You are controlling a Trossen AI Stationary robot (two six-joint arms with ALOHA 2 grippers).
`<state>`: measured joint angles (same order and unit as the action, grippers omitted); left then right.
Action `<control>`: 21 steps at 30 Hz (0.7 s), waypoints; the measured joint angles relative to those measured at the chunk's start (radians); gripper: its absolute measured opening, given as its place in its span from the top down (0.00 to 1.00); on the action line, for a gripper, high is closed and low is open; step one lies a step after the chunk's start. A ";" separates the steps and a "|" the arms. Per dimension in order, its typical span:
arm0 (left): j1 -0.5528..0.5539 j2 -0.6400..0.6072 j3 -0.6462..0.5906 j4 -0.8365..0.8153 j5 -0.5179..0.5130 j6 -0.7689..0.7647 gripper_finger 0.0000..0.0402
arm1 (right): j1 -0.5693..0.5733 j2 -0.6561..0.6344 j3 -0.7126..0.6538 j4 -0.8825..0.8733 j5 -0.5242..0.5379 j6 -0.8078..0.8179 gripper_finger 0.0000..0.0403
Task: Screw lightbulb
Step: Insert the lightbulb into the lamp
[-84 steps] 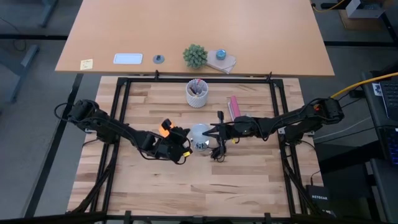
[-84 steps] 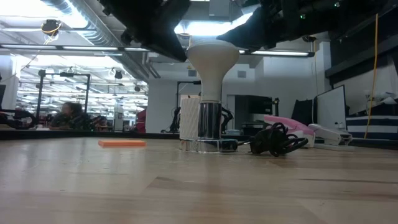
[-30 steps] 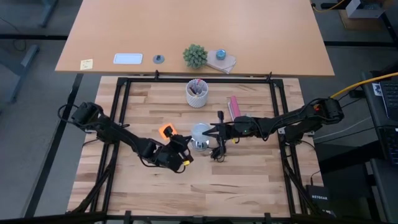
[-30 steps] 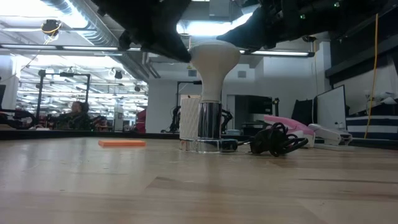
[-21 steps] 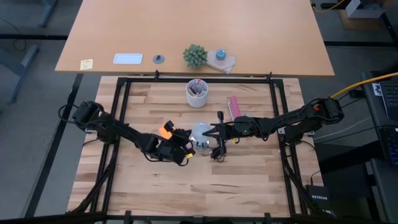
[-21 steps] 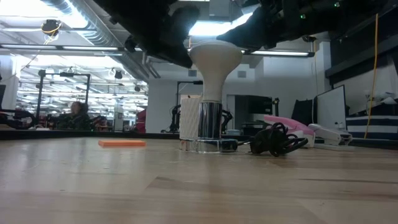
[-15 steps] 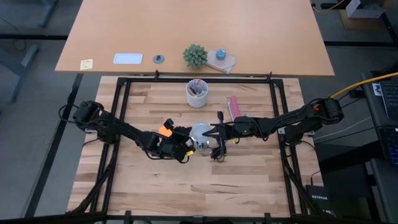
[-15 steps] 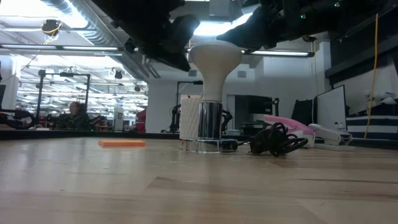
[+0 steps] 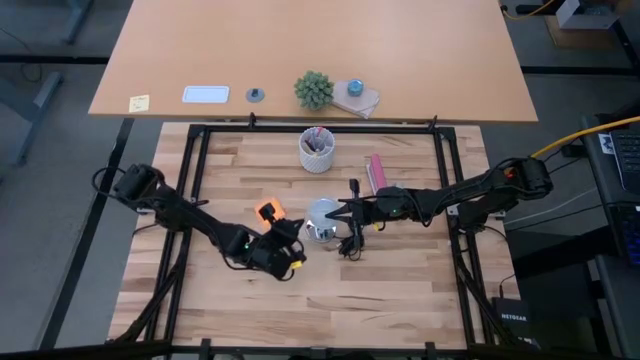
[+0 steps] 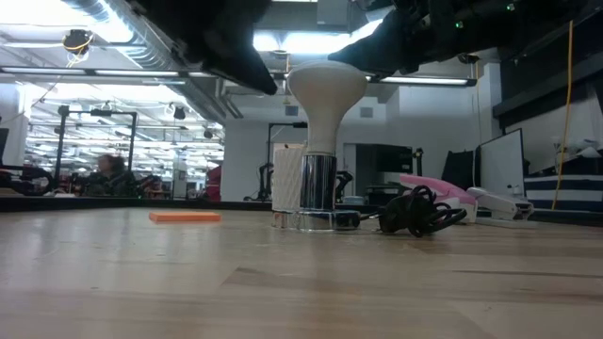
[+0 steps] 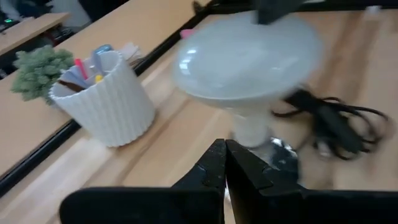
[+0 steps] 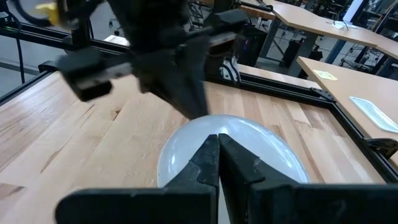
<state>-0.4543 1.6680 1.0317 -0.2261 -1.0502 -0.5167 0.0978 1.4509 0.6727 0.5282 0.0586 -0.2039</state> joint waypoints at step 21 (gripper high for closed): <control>-0.045 0.034 0.000 0.349 0.139 0.153 1.00 | 0.000 0.000 0.000 0.000 0.000 -0.003 0.98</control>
<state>-0.4996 1.7021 1.0321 0.1230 -0.9108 -0.3633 0.0978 1.4509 0.6727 0.5283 0.0589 -0.2066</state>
